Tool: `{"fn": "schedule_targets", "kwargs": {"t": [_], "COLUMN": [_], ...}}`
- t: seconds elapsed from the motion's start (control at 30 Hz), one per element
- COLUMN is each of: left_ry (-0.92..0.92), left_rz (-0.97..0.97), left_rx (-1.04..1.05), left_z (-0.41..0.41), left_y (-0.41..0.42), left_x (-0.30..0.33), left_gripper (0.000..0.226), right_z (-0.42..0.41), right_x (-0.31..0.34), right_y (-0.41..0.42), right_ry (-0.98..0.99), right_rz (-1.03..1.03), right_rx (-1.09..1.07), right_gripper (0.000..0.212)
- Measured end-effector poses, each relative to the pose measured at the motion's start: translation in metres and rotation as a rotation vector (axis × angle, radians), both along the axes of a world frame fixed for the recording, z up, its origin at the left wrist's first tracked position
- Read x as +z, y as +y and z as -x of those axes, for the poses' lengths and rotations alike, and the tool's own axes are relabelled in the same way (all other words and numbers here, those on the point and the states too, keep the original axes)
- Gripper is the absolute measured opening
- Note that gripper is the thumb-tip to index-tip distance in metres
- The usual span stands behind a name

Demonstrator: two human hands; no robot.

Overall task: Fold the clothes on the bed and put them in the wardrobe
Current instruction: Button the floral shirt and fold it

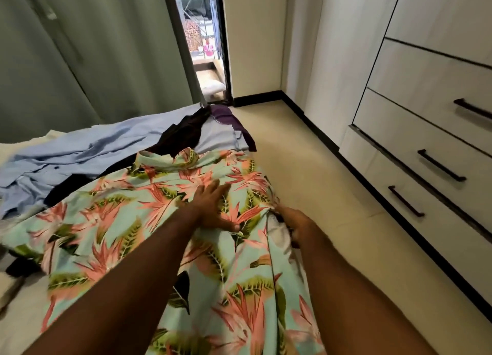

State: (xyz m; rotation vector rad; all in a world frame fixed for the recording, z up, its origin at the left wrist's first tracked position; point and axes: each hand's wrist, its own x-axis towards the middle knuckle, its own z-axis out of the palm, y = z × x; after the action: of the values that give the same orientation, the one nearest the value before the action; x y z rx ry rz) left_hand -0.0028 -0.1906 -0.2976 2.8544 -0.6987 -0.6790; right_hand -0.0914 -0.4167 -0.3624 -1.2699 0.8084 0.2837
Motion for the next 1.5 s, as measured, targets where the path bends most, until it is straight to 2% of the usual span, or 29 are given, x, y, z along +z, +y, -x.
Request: {"fn": "schedule_targets", "kwargs": {"t": [0.03,0.07,0.17,0.23,0.3,0.33,0.4,0.5,0.53,0.57,0.6,0.67,0.7,0.73,0.8,0.87,0.9,0.97,1.03,1.13,1.2,1.27,1.33,1.43,1.5], "left_ry": [0.021,0.035,0.085,0.113,0.107,0.100,0.091,0.090,0.080,0.078,0.083,0.097,0.159,0.306,0.640,0.798,0.840,0.873,0.757,0.575,0.508,0.438,0.391,0.350,0.316], "left_rz": [0.001,0.012,0.054,0.064,0.044,0.034,0.027,0.033,0.088,0.211,0.426,0.944,1.131,1.270,1.399,1.492,1.516,1.451,1.250,1.122,1.099,1.055,1.035,1.061,1.008], "left_rx": [-0.003,-0.015,-0.055,-0.058,-0.063,-0.063,-0.058,-0.058,-0.051,-0.020,0.052,0.287,0.452,0.610,0.789,0.814,0.831,0.915,0.994,1.076,1.079,1.064,1.035,0.983,0.969], "left_z": [-0.007,-0.014,-0.029,-0.030,-0.024,-0.022,-0.022,-0.021,-0.020,-0.017,-0.014,-0.006,-0.003,-0.002,-0.001,0.001,0.005,0.009,0.006,-0.002,-0.007,-0.009,-0.011,-0.019,-0.026], "left_y": [0.004,0.009,0.016,0.018,0.018,0.016,0.015,0.016,0.019,0.019,0.020,0.021,0.024,0.026,0.038,0.049,0.053,0.059,0.061,0.064,0.066,0.071,0.076,0.080,0.085], "left_x": [-0.006,-0.010,-0.020,-0.023,-0.024,-0.025,-0.025,-0.024,-0.022,-0.018,-0.011,0.004,0.013,0.023,0.031,0.029,0.027,0.024,0.021,0.017,0.015,0.013,0.013,0.018,0.022], "left_gripper": [0.140,0.146,0.155,0.154,0.155,0.156,0.156,0.155,0.153,0.147,0.135,0.093,0.076,0.072,0.087,0.091,0.085,0.067,0.050,0.053,0.056,0.055,0.057,0.047,0.052], "right_z": [-0.012,-0.020,-0.017,-0.018,-0.023,-0.026,-0.034,-0.048,-0.050,-0.052,-0.056,-0.061,-0.063,-0.065,-0.068,-0.065,-0.060,-0.045,-0.018,0.038,0.074,0.103,0.122,0.145,0.154], "right_x": [-0.014,-0.021,-0.001,-0.005,-0.008,-0.004,0.015,0.038,0.049,0.059,0.070,0.093,0.103,0.111,0.121,0.121,0.118,0.114,0.103,0.093,0.089,0.089,0.092,0.090,0.088], "right_y": [-0.005,-0.009,-0.005,-0.008,-0.011,-0.011,-0.008,-0.002,0.004,0.011,0.022,0.048,0.066,0.086,0.131,0.167,0.176,0.178,0.158,0.121,0.100,0.085,0.078,0.085,0.093], "right_ry": [-0.055,-0.150,-0.283,-0.295,-0.303,-0.332,-0.413,-0.480,-0.506,-0.527,-0.563,-0.658,-0.697,-0.727,-0.739,-0.766,-0.794,-0.773,-0.620,-0.285,-0.089,0.025,0.045,-0.029,-0.133], "right_rz": [-0.029,-0.100,-0.234,-0.098,0.156,0.214,0.213,0.067,0.016,-0.013,-0.010,0.132,0.246,0.345,0.404,0.465,0.547,0.698,0.934,1.143,1.184,1.183,1.138,1.163,1.247], "right_rx": [-0.063,-0.158,-0.470,-0.520,-0.462,-0.436,-0.448,-0.484,-0.507,-0.520,-0.514,-0.467,-0.399,-0.285,0.057,0.370,0.406,0.344,0.308,0.560,0.709,0.744,0.739,0.765,0.699], "right_gripper": [0.069,0.055,0.025,0.017,0.018,0.022,0.025,0.022,0.022,0.020,0.016,0.012,0.015,0.015,0.009,0.023,0.030,0.029,0.030,0.068,0.075,0.068,0.058,0.032,0.021]}}
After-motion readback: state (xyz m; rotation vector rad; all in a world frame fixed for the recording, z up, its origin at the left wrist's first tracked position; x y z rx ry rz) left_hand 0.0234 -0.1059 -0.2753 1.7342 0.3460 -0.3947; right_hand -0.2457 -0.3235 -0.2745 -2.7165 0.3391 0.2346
